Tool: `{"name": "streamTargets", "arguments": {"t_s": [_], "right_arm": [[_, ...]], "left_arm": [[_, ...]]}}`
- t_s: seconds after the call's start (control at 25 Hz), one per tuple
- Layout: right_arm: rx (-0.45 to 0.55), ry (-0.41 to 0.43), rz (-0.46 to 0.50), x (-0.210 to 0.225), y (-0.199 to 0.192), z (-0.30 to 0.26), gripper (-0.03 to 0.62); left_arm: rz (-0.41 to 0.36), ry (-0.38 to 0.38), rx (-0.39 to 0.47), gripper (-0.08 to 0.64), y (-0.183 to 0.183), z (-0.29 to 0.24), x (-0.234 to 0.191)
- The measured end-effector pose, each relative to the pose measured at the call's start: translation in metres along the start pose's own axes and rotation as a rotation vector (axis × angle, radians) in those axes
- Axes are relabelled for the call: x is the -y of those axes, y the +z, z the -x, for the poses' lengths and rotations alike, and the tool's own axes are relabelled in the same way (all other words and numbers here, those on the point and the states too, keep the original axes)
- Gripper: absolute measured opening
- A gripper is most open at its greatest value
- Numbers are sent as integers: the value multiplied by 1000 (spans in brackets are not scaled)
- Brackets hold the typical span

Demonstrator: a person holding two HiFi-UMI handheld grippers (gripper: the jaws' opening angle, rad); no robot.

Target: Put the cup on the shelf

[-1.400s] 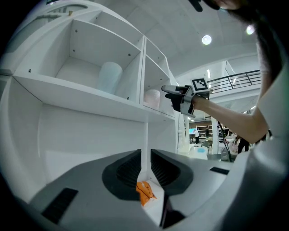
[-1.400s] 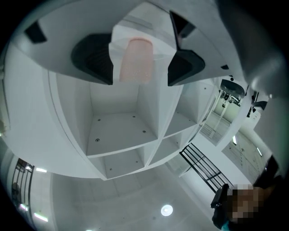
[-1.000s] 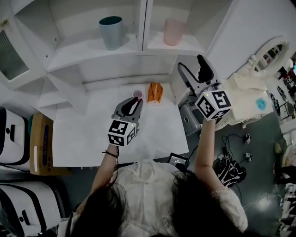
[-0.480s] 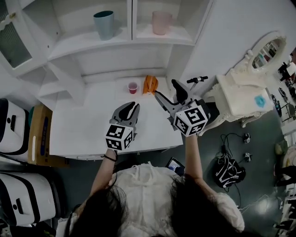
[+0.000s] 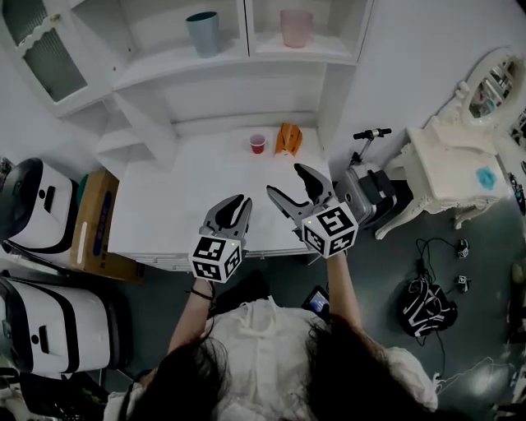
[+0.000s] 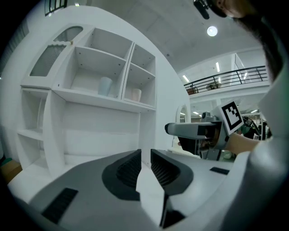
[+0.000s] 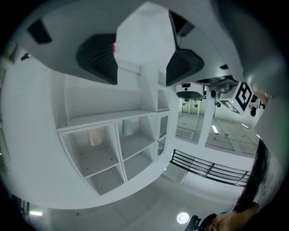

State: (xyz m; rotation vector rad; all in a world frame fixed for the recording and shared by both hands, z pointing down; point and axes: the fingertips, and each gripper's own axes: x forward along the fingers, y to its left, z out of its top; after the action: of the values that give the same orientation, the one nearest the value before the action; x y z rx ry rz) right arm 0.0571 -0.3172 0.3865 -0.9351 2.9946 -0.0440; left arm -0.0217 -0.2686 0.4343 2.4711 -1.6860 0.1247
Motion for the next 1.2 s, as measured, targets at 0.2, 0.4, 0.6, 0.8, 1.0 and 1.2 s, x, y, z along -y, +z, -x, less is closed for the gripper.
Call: {"name": "streamTargets", "arguments": {"t_s": [0.2,0.4,0.6,0.8,1.0,1.2], "right_arm": [[-44,12,-62,-38,-39,25,350],[-89,-10,-129,-69,-72,66,347],[-99,-72,-181,-87,-88,103,253],[-74,-115,-191,-92,-87,128,161],[-55,-113,-194,-103,-85,131,161],[-49,-106,-201,-119,-86,120,155]], "left_arm": [[30,31,-27,75,-24,32,7],[56,2,-65,75,-50,59,36],[75,-26,-93,75,-67,79,65],[45,-42,-110,75,-74,92,82],[34,-40,-114,75,-73,103,86],[28,-37,-106,75,-69,115,76]]}}
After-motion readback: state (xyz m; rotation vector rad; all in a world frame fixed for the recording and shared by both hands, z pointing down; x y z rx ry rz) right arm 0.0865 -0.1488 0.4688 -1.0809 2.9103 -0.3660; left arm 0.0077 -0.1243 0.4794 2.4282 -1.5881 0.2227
